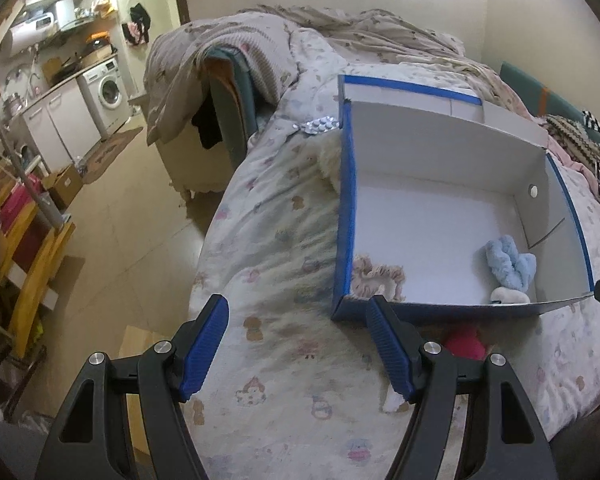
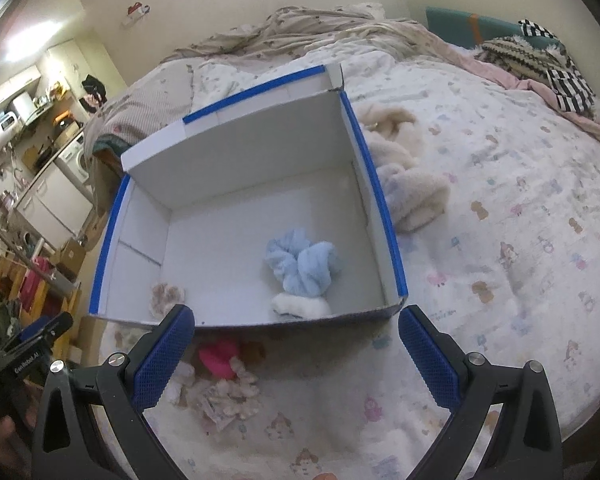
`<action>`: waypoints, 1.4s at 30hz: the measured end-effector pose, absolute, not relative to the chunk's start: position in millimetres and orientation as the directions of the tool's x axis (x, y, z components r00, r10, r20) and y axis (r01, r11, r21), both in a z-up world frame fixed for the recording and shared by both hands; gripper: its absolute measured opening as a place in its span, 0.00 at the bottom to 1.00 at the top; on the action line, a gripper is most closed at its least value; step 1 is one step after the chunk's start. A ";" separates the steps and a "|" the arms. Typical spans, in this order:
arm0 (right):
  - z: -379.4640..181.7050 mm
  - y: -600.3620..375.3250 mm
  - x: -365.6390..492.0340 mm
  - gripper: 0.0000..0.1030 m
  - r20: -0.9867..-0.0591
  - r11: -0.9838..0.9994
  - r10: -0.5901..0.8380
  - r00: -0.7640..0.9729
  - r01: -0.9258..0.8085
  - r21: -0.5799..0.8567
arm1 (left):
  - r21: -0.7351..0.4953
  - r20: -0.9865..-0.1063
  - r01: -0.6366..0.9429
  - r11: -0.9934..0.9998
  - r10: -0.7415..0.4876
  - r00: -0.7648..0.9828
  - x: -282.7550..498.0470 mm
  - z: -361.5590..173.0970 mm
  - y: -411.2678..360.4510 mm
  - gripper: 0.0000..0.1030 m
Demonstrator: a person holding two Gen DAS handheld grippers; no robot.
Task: Organize soft objects
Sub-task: 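Withdraw both tools from the box back toward the pile, then grasp the white sock with the left tool while the right tool grasps a cream scrunchie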
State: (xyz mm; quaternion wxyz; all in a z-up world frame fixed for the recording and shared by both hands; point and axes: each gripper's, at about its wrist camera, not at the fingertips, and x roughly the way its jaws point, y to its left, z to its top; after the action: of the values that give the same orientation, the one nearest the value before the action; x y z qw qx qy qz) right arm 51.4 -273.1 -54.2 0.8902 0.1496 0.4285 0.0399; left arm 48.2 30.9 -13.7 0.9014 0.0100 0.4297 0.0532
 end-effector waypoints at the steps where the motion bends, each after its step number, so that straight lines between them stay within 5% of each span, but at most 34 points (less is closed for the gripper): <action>1: -55.3 -272.4 50.3 1.00 -0.754 0.952 0.202 0.625 0.056 0.302 | 0.060 -0.778 -0.092 0.994 0.104 0.620 47.7 -15.4 33.6 0.67; 12: -87.2 -251.0 59.4 1.00 -0.830 0.944 0.276 0.484 0.025 0.328 | -0.018 -0.878 -0.131 0.991 0.047 0.477 58.3 -49.0 43.3 0.67; 24: -118.5 -245.1 68.7 1.00 -0.892 0.960 0.246 0.380 0.033 0.279 | -0.081 -0.960 0.059 0.995 -0.094 0.264 77.3 -121.8 -17.5 0.64; 29: -126.9 -244.1 72.3 1.00 -0.903 0.961 0.248 0.352 0.031 0.276 | -0.077 -0.967 0.129 0.989 -0.105 0.231 81.8 -137.0 -44.6 0.48; 32: -129.6 -243.2 74.1 1.00 -0.905 0.960 0.256 0.340 0.024 0.281 | -0.084 -0.976 0.153 0.985 -0.112 0.185 81.9 -149.3 -52.2 0.21; 42: -154.8 -252.7 84.7 0.98 -0.866 0.876 0.437 0.244 0.101 0.471 | -0.139 -0.967 0.088 0.986 -0.154 0.204 70.0 -131.6 -23.0 0.20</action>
State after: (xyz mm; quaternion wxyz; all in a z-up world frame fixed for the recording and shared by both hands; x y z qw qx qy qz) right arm 84.7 -252.7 -154.8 0.7565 0.2226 0.6048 0.1110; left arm 70.0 -23.0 -131.6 0.7756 -0.0265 0.6259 -0.0779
